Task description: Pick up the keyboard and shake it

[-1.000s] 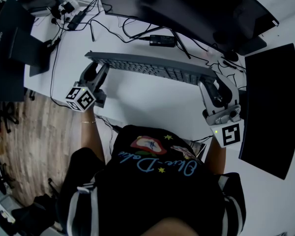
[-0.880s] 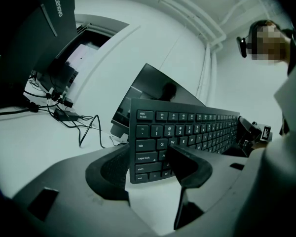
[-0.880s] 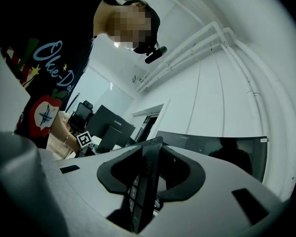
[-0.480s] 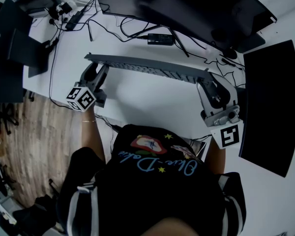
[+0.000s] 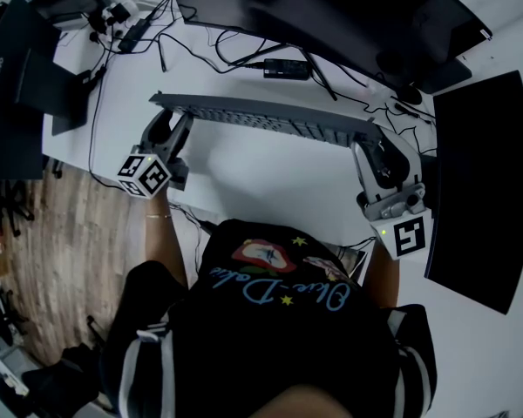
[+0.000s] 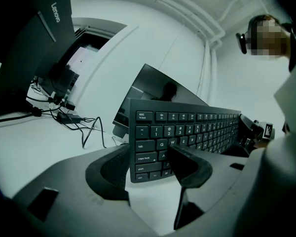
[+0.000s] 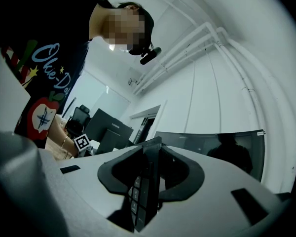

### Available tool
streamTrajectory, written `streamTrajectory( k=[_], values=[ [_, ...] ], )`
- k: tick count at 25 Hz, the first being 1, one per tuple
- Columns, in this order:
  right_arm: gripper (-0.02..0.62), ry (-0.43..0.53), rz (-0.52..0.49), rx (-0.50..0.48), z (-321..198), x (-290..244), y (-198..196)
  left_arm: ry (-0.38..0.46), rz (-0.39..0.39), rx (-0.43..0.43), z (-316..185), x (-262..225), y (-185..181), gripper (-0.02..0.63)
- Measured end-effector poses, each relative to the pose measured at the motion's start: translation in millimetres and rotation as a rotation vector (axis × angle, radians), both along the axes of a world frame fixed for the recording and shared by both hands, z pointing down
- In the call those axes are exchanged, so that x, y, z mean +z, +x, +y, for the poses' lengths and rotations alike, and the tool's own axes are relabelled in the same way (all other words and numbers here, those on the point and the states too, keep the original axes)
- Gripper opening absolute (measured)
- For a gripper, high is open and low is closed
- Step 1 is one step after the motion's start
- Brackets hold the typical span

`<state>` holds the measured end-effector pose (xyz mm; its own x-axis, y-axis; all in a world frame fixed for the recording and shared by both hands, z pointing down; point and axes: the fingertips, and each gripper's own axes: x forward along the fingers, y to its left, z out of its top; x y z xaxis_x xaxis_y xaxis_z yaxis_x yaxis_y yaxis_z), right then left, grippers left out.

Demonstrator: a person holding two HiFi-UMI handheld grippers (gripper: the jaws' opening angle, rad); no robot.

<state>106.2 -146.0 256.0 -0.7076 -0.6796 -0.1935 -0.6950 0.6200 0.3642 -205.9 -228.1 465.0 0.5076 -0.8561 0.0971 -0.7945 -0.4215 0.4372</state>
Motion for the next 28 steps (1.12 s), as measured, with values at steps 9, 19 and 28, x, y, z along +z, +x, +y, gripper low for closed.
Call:
streamTrajectory(
  k=[9,19,28],
  values=[
    [0.103,-0.047,-0.064,0.015,-5.0,6.9,10.9,-0.001,-0.053,-0.025,4.9,-11.9,-2.4,0.227],
    [0.104,-0.132,-0.147,0.04,-9.2,29.7,24.5,-0.029,-0.132,-0.021,11.1,-14.1,-3.7,0.227],
    [0.104,-0.261,-0.204,0.069,-9.5,67.7,34.4,-0.091,-0.178,-0.012,22.5,10.3,-2.3,0.227]
  ],
)
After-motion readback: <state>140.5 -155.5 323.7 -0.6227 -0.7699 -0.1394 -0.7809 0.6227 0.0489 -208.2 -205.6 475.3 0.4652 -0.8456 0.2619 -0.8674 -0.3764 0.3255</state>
